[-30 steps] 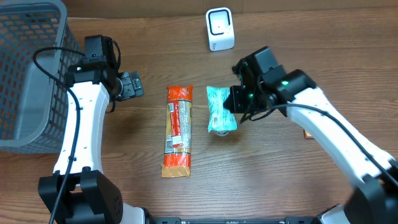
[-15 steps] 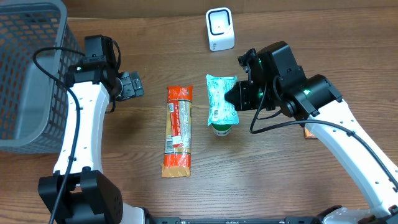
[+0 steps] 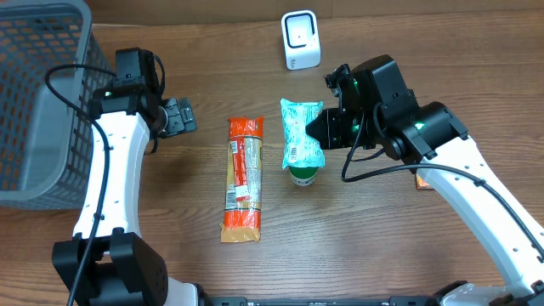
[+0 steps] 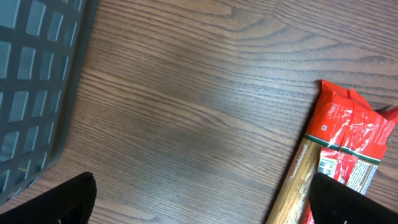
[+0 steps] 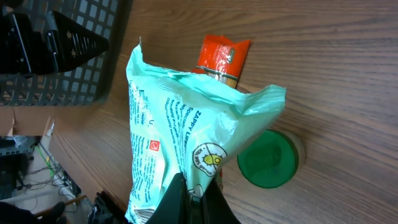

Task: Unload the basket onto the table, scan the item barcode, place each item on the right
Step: 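Lift the green packet upright with the right gripper, then carry the mint-green packet back toward the white scanner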

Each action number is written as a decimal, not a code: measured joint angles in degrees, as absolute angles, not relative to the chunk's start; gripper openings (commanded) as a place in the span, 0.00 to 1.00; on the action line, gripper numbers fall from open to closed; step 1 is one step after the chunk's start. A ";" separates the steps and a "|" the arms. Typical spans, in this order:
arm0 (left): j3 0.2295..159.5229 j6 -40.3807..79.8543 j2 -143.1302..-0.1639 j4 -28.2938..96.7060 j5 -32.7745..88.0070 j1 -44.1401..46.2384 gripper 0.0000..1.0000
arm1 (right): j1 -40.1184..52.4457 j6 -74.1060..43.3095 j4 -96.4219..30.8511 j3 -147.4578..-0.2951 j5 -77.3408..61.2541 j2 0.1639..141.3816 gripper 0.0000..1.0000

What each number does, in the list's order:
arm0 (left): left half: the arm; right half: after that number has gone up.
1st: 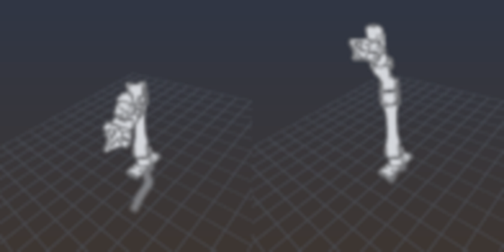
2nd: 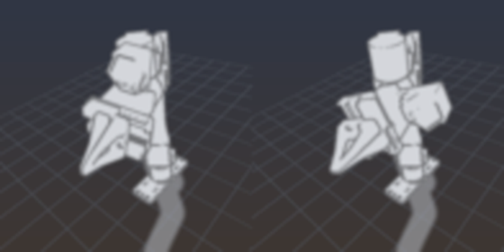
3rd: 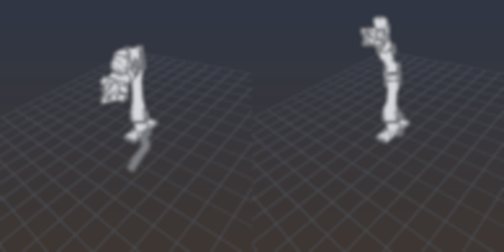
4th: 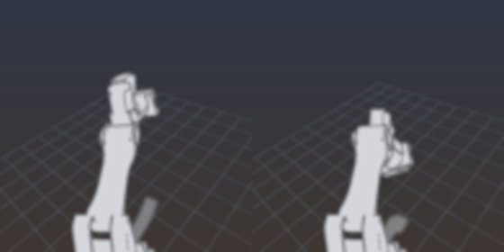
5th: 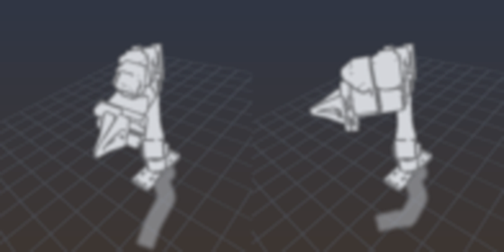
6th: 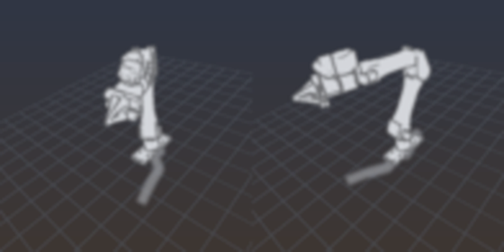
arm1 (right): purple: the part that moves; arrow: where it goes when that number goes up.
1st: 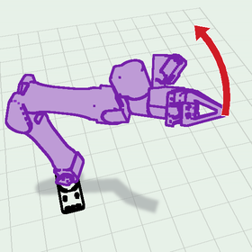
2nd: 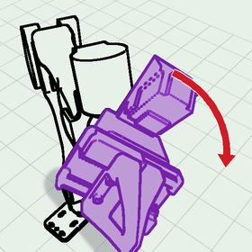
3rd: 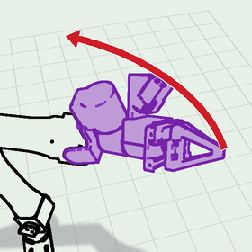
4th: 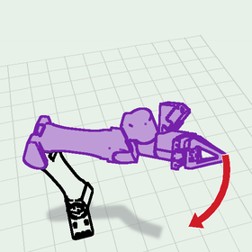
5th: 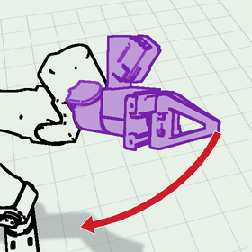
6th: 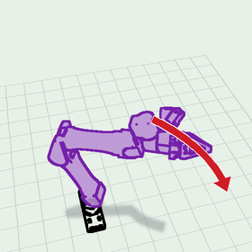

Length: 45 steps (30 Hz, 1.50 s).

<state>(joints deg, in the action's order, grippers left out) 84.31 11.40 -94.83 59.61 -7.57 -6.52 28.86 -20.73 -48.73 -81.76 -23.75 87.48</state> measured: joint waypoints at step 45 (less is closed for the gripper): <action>84.31 11.40 -94.83 59.61 -7.57 -6.52 1.00 | 28.86 -19.44 -55.79 -81.76 -17.93 87.50 0.04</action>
